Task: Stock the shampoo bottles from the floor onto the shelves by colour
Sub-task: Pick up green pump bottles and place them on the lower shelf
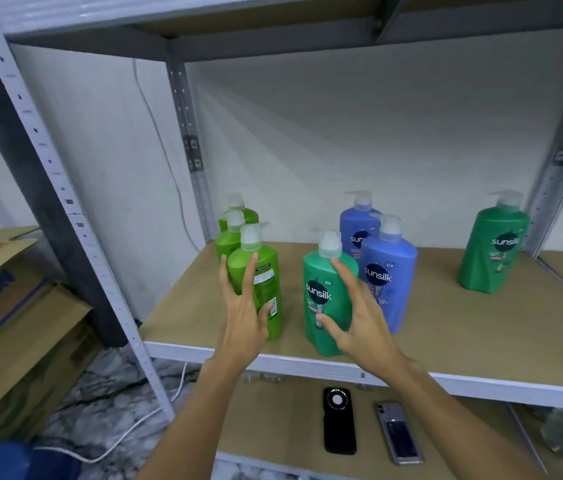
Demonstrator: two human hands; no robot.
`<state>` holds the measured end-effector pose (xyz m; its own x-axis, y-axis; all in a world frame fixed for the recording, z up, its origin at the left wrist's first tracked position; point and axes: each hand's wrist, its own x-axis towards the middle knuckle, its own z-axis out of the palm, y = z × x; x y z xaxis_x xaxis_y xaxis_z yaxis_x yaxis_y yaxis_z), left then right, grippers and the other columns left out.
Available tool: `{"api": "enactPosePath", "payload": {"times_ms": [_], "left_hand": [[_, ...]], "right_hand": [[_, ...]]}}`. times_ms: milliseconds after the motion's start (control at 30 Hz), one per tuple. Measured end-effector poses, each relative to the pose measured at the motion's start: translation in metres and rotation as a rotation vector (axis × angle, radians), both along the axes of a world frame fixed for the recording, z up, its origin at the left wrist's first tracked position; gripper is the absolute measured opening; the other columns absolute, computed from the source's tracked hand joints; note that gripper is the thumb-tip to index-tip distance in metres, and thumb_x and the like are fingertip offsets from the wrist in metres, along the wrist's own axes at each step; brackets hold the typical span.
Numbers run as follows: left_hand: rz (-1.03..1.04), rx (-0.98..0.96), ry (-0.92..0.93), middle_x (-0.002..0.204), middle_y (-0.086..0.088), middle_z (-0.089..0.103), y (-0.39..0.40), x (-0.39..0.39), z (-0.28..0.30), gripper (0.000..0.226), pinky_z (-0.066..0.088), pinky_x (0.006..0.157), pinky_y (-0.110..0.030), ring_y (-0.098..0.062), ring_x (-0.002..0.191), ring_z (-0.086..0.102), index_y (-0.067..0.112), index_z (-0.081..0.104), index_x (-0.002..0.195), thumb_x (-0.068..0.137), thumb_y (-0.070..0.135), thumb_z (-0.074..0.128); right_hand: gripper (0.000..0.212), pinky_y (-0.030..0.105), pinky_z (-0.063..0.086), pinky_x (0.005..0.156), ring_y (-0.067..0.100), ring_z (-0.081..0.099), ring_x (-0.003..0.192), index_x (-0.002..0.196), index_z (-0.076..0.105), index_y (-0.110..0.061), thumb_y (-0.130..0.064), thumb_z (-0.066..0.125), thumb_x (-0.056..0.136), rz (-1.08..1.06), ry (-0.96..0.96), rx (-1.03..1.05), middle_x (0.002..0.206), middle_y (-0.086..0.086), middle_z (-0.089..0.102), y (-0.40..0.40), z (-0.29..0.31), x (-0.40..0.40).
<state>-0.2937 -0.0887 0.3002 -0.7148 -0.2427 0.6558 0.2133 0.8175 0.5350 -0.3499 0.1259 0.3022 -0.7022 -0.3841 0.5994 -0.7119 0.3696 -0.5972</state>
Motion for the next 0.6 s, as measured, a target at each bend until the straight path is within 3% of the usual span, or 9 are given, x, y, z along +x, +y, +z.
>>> {"api": "enactPosePath", "payload": {"times_ms": [100, 233, 400, 533, 600], "left_hand": [[0.194, -0.213, -0.02, 0.162, -0.027, -0.017, -0.001, 0.001, -0.005, 0.088, 0.005, 0.124, -0.054, -0.038, 0.153, -0.016, 0.032, 0.013, 0.16, 0.09, 0.025, 0.066], [0.236, -0.436, -0.013, 0.162, -0.032, -0.007, 0.006, 0.011, -0.008, 0.076, 0.012, 0.122, -0.063, -0.045, 0.153, -0.009, 0.022, 0.029, 0.158, 0.091, 0.021, 0.066], [0.146, -0.492, -0.048, 0.165, -0.026, -0.002, 0.021, 0.019, -0.012, 0.068, 0.006, 0.125, -0.054, -0.039, 0.155, -0.006, 0.019, 0.032, 0.157, 0.096, 0.036, 0.054], [-0.027, -0.51, -0.093, 0.167, -0.02, -0.004, 0.042, 0.022, -0.019, 0.068, 0.008, 0.126, -0.05, -0.033, 0.156, -0.005, 0.018, 0.028, 0.159, 0.098, 0.037, 0.052], [-0.154, -0.544, -0.14, 0.168, -0.015, -0.005, 0.053, 0.021, -0.028, 0.067, 0.011, 0.126, -0.048, -0.028, 0.156, -0.006, 0.019, 0.025, 0.159, 0.1, 0.039, 0.05]], "right_hand": [[0.106, -0.003, 0.018, 0.103, 0.004, 0.04, 0.126, 0.149, 0.008, -0.064, -0.02, 0.08, 0.085, 0.004, -0.015, 0.01, 0.144, 0.005, 0.046, 0.0, -0.004, 0.0], [0.098, 0.001, 0.022, 0.103, 0.001, 0.04, 0.122, 0.15, 0.017, -0.059, -0.023, 0.08, 0.085, 0.01, -0.03, 0.005, 0.142, 0.001, 0.047, 0.007, 0.0, 0.001], [0.091, 0.01, 0.03, 0.105, 0.002, 0.043, 0.124, 0.149, 0.025, -0.054, -0.022, 0.081, 0.084, 0.028, -0.045, 0.002, 0.145, 0.002, 0.047, 0.025, 0.006, 0.005], [0.091, 0.035, 0.044, 0.11, 0.01, 0.049, 0.129, 0.149, 0.028, -0.055, -0.024, 0.083, 0.083, 0.022, -0.046, 0.004, 0.144, -0.004, 0.049, 0.05, 0.007, 0.009], [0.093, 0.039, 0.047, 0.106, 0.012, 0.052, 0.127, 0.146, 0.027, -0.059, -0.023, 0.083, 0.082, 0.013, -0.039, 0.007, 0.141, -0.011, 0.05, 0.067, 0.008, 0.013]]}}
